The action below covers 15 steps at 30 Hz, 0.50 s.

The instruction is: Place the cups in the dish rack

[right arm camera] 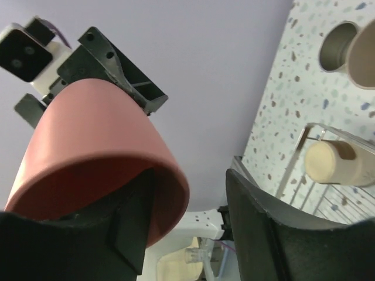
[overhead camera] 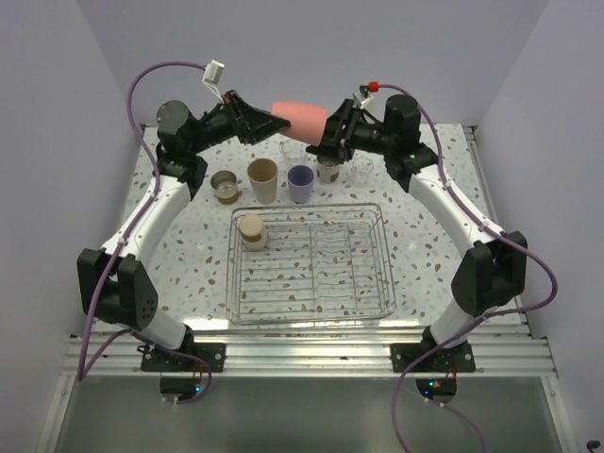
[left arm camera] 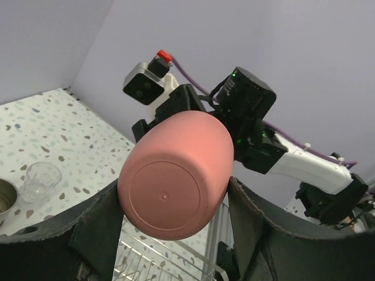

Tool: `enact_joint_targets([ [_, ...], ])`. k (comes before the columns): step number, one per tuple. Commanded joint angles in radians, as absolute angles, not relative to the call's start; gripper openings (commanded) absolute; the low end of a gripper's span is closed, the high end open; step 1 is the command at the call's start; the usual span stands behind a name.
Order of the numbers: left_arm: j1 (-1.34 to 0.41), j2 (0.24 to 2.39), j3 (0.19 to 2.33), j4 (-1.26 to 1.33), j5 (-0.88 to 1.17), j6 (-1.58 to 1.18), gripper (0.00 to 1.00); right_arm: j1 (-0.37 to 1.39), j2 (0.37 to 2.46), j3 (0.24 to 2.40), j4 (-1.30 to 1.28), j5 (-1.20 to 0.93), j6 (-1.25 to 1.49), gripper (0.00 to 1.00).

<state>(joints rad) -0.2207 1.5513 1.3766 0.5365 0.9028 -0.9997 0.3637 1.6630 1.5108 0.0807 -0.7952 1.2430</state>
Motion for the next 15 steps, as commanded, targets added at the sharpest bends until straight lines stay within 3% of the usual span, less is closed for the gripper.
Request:
enact_joint_targets([
  [1, -0.215, 1.493, 1.407, 0.39, 0.845, -0.87, 0.0, 0.339, 1.628, 1.575, -0.138, -0.785, 1.072, 0.57],
  [7, -0.21, 1.433, 1.405, 0.146, 0.761, -0.679, 0.0, 0.252, 1.559, 1.557, -0.337, -0.733, 0.938, 0.59],
  [15, -0.23, 1.368, 1.413, -0.288, 0.555, -0.365, 0.0, 0.152, 1.485, 1.578, -0.802, -0.439, 0.658, 0.58],
])
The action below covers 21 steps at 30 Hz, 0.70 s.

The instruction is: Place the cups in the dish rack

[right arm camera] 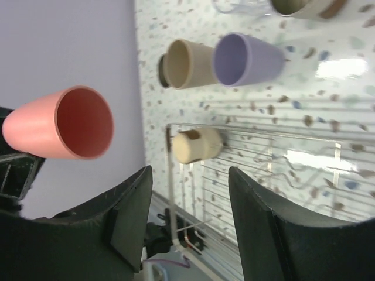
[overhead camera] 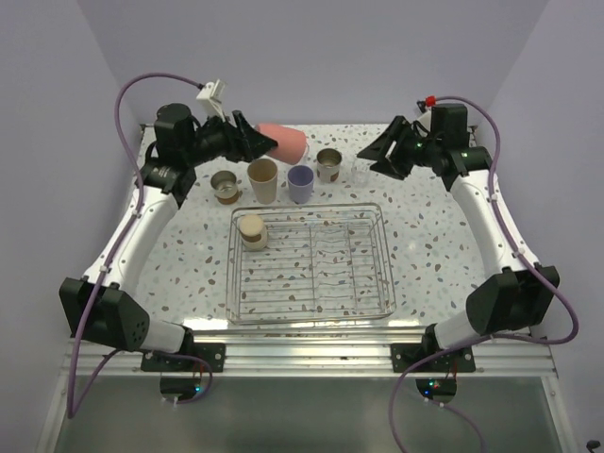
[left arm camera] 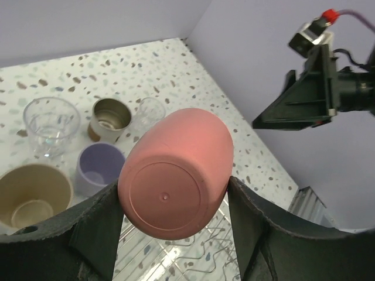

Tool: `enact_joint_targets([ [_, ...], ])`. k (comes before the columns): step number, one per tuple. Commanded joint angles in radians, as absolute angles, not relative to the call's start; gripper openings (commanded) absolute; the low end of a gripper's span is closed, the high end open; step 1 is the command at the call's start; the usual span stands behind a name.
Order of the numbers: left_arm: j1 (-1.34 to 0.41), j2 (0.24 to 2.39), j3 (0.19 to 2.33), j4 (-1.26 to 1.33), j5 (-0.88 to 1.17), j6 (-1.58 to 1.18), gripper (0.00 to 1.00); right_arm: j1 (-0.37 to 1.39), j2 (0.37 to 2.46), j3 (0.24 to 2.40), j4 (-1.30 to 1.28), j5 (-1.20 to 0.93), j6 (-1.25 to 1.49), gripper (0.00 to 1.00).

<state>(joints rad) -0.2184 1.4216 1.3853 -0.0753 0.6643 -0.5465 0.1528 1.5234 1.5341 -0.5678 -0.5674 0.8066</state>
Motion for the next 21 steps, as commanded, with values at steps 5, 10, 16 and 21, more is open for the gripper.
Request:
enact_joint_targets([
  [5, -0.378, 1.339, 1.388, -0.417, 0.39, -0.23, 0.0, 0.152, 1.463, 1.585, -0.853, -0.394, 0.609, 0.57],
  [10, -0.495, 1.341, 1.336, -0.483, 0.243, -0.18, 0.0, 0.152, 1.453, 1.571, -0.862, -0.399, 0.609, 0.56],
  [16, -0.569, 1.341, 1.278, -0.522, 0.074, -0.126, 0.0, 0.152, 1.42, 1.542, -0.887, -0.388, 0.6, 0.56],
  [21, -0.58, 1.356, 1.203, -0.5, 0.061, -0.126, 0.0, 0.152, 1.391, 1.522, -0.923, -0.37, 0.583, 0.56],
])
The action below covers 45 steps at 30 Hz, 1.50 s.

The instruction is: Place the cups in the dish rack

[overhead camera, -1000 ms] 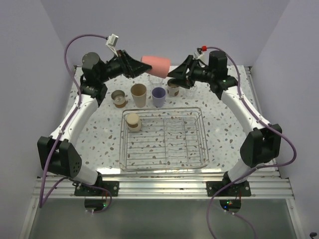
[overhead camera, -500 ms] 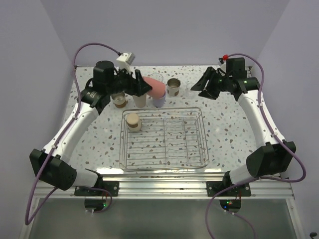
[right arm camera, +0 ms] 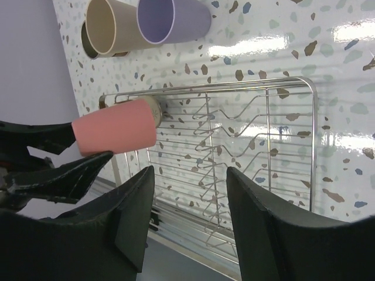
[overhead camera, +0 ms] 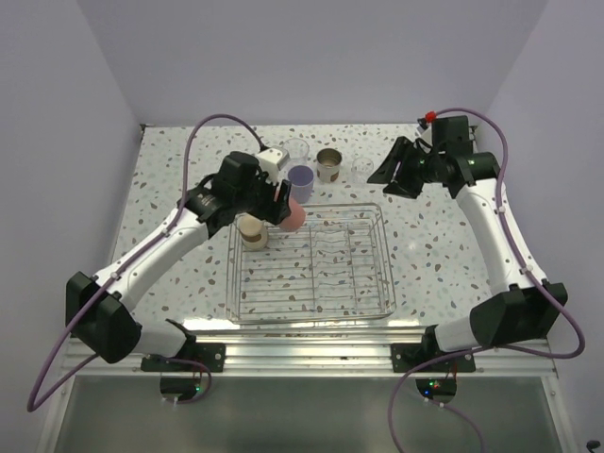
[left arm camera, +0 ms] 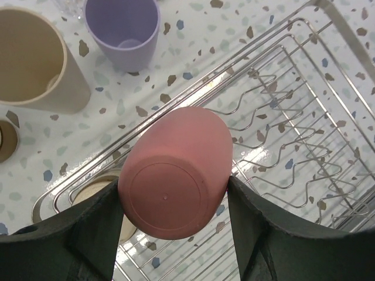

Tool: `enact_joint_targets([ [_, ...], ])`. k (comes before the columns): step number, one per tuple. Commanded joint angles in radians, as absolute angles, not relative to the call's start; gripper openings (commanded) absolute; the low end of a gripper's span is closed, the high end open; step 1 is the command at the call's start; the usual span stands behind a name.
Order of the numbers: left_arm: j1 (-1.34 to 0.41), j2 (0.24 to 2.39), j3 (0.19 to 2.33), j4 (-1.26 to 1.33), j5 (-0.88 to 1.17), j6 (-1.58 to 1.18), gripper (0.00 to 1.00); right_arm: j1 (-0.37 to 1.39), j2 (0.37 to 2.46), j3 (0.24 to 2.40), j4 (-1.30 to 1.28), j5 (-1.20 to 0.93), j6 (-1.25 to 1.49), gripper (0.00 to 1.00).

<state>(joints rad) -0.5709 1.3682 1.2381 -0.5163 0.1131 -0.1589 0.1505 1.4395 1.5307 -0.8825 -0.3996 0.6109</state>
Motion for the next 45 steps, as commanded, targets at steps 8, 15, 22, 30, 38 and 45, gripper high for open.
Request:
enact_joint_targets([
  [8, -0.604, 1.405, 1.121, -0.437, 0.038, -0.138, 0.0, 0.152, 1.373, 1.519, -0.951, -0.364, 0.574, 0.56],
  [15, -0.634, 1.486, 1.14, -0.405, -0.037, -0.138, 0.0, 0.15, 1.368, 1.526, -0.966, -0.35, 0.563, 0.55],
  [22, -0.647, 1.531, 1.14, -0.385, -0.104, -0.146, 0.0, 0.152, 1.355, 1.509, -0.968, -0.331, 0.555, 0.56],
  [30, -0.655, 1.542, 1.123, -0.321, -0.146, -0.156, 0.28, 0.152, 1.348, 1.491, -0.957, -0.328, 0.557, 0.57],
  [38, -0.657, 1.559, 1.158, -0.316, -0.121, -0.155, 0.66, 0.152, 1.333, 1.463, -0.946, -0.31, 0.558, 0.63],
  [45, -0.657, 1.548, 1.232, -0.365, -0.13, -0.149, 0.76, 0.152, 1.33, 1.454, -0.94, -0.299, 0.56, 0.63],
])
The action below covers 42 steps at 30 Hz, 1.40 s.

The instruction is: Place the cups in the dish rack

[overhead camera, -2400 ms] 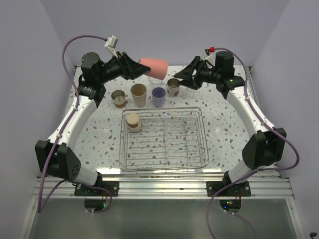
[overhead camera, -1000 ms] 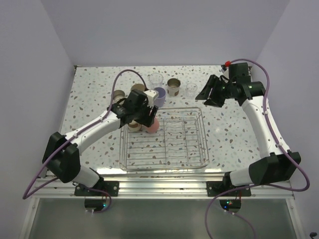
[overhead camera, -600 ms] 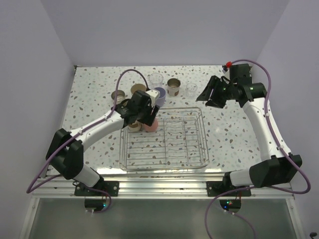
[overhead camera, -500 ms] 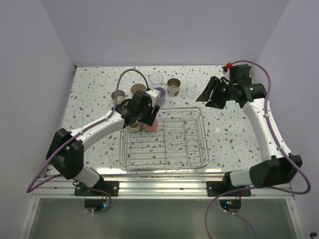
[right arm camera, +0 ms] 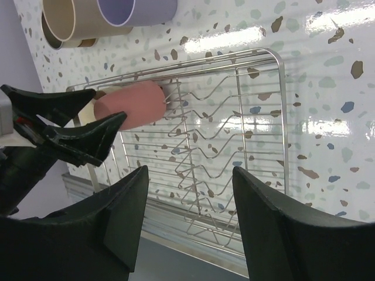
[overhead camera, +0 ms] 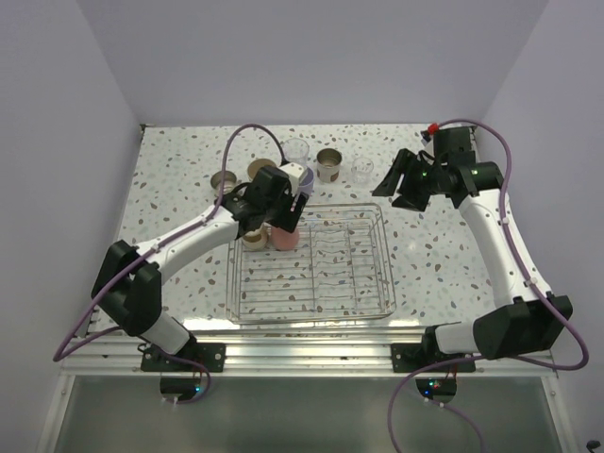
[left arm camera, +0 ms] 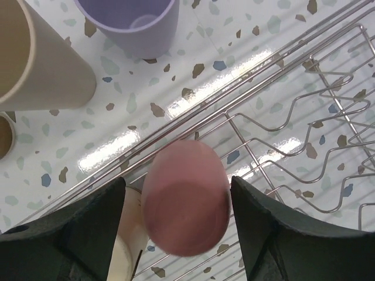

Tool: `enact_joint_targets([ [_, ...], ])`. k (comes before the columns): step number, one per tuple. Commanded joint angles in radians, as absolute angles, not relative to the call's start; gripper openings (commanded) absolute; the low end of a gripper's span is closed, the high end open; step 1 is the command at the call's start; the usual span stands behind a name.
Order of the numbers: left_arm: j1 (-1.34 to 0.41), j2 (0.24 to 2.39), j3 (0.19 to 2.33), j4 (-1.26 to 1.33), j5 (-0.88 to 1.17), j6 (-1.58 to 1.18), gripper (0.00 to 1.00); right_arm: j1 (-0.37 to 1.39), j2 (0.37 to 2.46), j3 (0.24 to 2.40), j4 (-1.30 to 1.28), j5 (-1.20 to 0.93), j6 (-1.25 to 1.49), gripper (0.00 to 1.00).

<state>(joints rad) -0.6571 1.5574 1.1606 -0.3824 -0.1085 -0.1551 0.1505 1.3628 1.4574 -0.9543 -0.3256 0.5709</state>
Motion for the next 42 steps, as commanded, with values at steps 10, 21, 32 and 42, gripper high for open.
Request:
enact_joint_targets([
  [10, -0.657, 1.482, 1.219, -0.393, -0.11, -0.167, 0.74, 0.153, 1.31, 1.431, -0.928, -0.285, 0.563, 0.63],
  [21, -0.277, 1.502, 1.367, -0.485, -0.092, -0.261, 0.78, 0.152, 1.298, 1.41, -0.916, -0.302, 0.563, 0.63],
  [32, -0.094, 1.699, 1.377, -0.471, -0.087, -0.344, 0.74, 0.152, 1.267, 1.433, -0.985, -0.314, 0.538, 0.63],
  [42, -0.081, 1.847, 1.408, -0.419, -0.095, -0.354, 0.67, 0.152, 1.25, 1.46, -1.029, -0.29, 0.514, 0.64],
])
